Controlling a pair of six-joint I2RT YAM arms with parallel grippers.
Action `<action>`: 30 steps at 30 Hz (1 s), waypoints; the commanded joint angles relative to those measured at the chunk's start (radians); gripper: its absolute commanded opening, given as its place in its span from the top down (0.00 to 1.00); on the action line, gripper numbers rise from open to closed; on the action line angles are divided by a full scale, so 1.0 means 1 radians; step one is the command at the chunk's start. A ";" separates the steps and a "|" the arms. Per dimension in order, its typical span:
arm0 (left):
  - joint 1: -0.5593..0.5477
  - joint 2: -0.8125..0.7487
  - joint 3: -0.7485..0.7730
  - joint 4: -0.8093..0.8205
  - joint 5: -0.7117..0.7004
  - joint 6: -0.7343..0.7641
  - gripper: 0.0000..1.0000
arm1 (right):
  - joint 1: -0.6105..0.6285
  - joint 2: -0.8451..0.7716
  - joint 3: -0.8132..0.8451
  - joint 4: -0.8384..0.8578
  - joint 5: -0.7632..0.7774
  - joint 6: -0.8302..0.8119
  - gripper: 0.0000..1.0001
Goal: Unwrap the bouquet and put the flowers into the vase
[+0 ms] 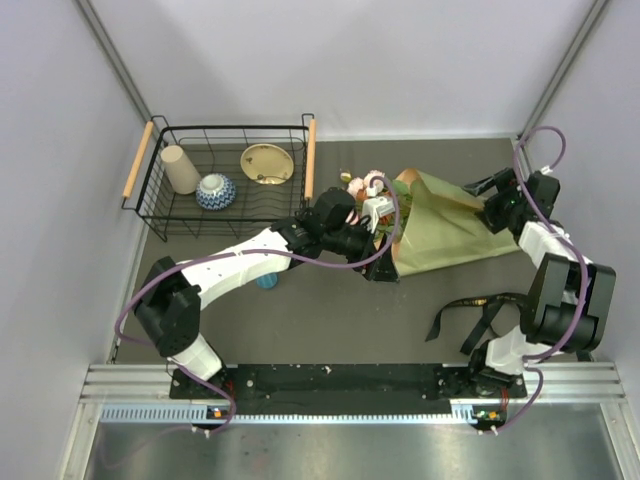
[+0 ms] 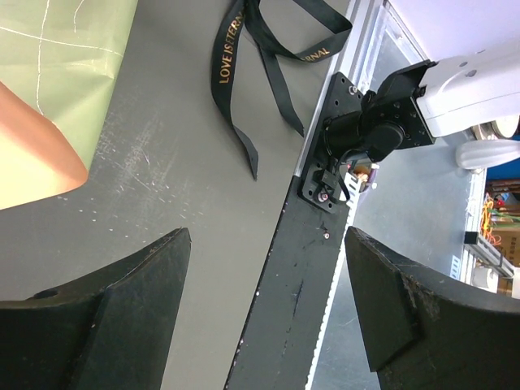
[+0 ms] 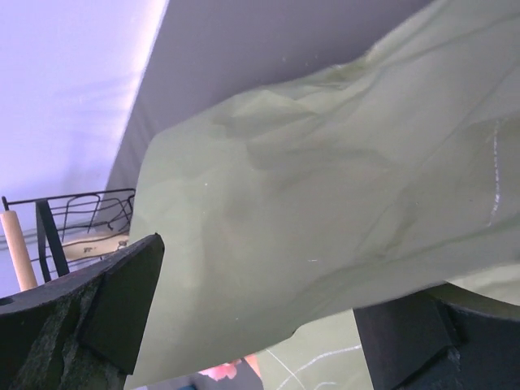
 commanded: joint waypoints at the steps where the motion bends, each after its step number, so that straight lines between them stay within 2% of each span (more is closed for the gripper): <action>1: 0.004 -0.024 0.046 0.000 0.006 0.029 0.18 | 0.022 0.068 0.111 0.074 0.009 -0.048 0.08; 4: 0.006 -0.040 0.040 -0.012 0.003 0.035 0.17 | 0.031 0.127 0.242 0.083 0.041 -0.111 0.08; 7: 0.006 -0.053 0.037 -0.014 0.008 0.037 0.16 | 0.034 0.255 0.417 0.103 0.037 -0.159 0.08; 9: 0.006 -0.056 0.034 -0.015 0.009 0.035 0.16 | 0.042 0.375 0.593 0.047 0.034 -0.209 0.08; 10: 0.006 -0.055 0.032 -0.014 0.011 0.037 0.15 | 0.049 0.415 0.658 0.004 0.043 -0.235 0.07; 11: 0.006 -0.055 0.026 -0.015 0.005 0.037 0.15 | 0.057 0.470 0.786 -0.107 0.066 -0.284 0.07; 14: 0.010 -0.043 0.020 -0.015 -0.006 0.041 0.15 | 0.092 0.503 0.986 -0.335 0.125 -0.349 0.07; 16: 0.016 -0.035 0.016 -0.001 0.005 0.028 0.15 | 0.123 0.474 1.016 -0.395 0.161 -0.375 0.06; 21: 0.039 -0.038 0.005 0.039 0.026 -0.005 0.15 | 0.212 0.311 0.952 -0.571 0.409 -0.496 0.05; 25: 0.055 -0.081 -0.029 0.078 -0.006 -0.026 0.16 | 0.373 0.237 0.788 -0.606 0.637 -0.526 0.06; 26: 0.062 -0.104 -0.046 0.085 -0.014 -0.037 0.16 | 0.452 0.228 0.761 -0.607 0.678 -0.518 0.06; 30: 0.075 -0.171 -0.092 0.097 -0.037 -0.041 0.16 | 0.581 0.252 0.700 -0.658 0.817 -0.455 0.09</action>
